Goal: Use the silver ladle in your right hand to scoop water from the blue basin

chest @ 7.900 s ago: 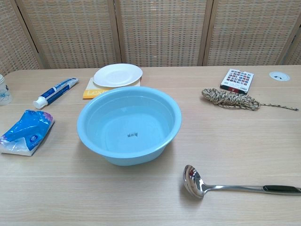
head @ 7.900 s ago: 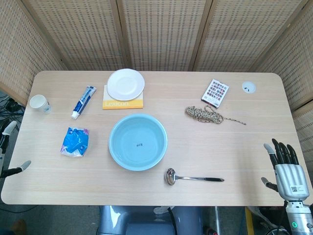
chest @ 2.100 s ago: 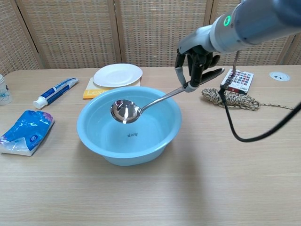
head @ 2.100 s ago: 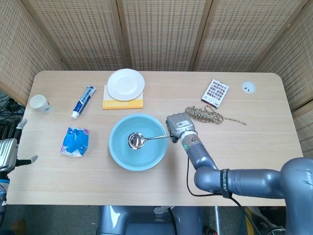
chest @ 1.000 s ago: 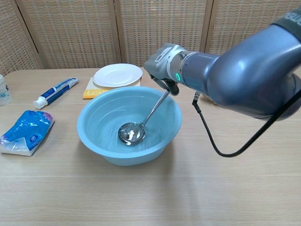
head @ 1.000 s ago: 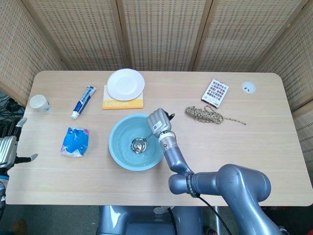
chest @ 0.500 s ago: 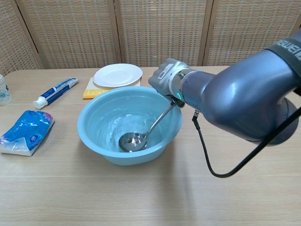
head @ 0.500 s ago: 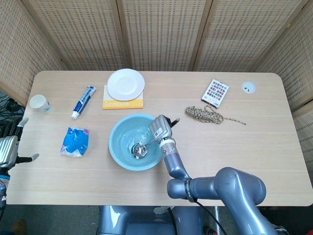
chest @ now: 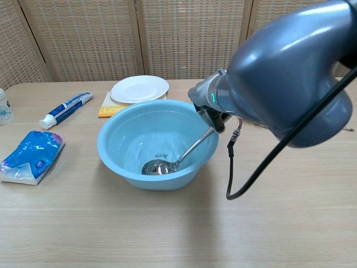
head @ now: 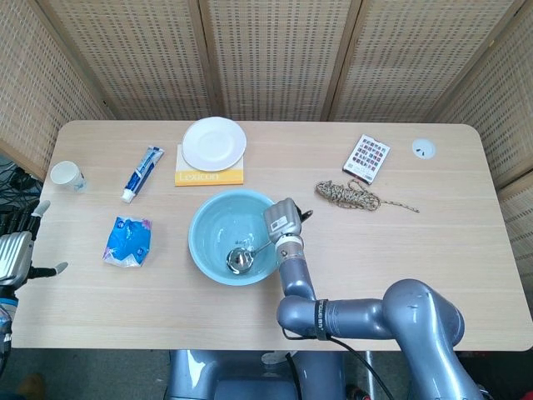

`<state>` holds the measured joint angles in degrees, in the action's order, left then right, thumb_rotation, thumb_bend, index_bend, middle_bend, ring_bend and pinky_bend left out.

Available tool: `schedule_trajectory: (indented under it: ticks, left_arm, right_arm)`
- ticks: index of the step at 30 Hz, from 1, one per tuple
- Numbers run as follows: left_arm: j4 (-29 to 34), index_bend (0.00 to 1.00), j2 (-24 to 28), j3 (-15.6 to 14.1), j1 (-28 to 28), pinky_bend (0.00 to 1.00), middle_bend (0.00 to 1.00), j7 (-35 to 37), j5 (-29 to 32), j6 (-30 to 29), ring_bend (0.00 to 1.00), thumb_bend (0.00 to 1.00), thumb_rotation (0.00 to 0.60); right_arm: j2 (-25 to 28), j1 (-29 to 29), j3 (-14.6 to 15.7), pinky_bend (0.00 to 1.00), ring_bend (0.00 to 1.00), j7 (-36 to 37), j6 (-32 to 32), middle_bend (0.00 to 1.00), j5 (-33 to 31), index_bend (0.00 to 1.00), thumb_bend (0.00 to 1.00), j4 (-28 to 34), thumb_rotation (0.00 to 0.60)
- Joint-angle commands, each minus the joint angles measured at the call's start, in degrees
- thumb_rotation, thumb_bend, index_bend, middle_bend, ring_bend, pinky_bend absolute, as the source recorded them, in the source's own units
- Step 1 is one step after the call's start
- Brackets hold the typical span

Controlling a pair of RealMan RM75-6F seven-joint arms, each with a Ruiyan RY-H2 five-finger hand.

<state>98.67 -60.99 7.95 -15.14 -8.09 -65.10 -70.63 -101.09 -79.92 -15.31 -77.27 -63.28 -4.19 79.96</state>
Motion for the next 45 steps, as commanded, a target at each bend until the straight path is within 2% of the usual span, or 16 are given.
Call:
schedule_trajectory:
  ticks: [1,7,23,45]
  left_arm:
    - [0.06,0.00,0.03,-0.03,0.02,0.00,0.00,0.04,-0.05,-0.05,0.00,0.00,0.600]
    - [0.14,0.00,0.13,-0.14,-0.03,0.00,0.00,0.26,-0.26,0.02,0.00,0.00,0.600]
    - [0.12,0.00,0.47,-0.20,-0.05,0.00,0.00,1.37,-0.60,0.20,0.00,0.00,0.600]
    - [-0.82,0.00,0.39,-0.11,-0.79,0.00,0.00,2.06,-0.06,1.59,0.00,0.00,0.600]
  right_arm:
    - [1.59,0.47,-2.42,1.00,1.00,0.42,0.14,1.00,-2.62,0.85,0.81,2.03,0.600]
    - [3.84,0.70,-6.03,1.00,1.00,1.56,0.43,1.00,-6.08,0.85,0.81,4.57,0.600]
    - [8.98,0.66,-10.49,1.00,1.00,3.85,-1.33,1.00,-8.95,0.85,0.81,8.93,0.600]
    - [13.65,-1.31,-13.29,1.00,1.00,2.38,-4.84,1.00,-14.04,0.85,0.81,11.46,0.600]
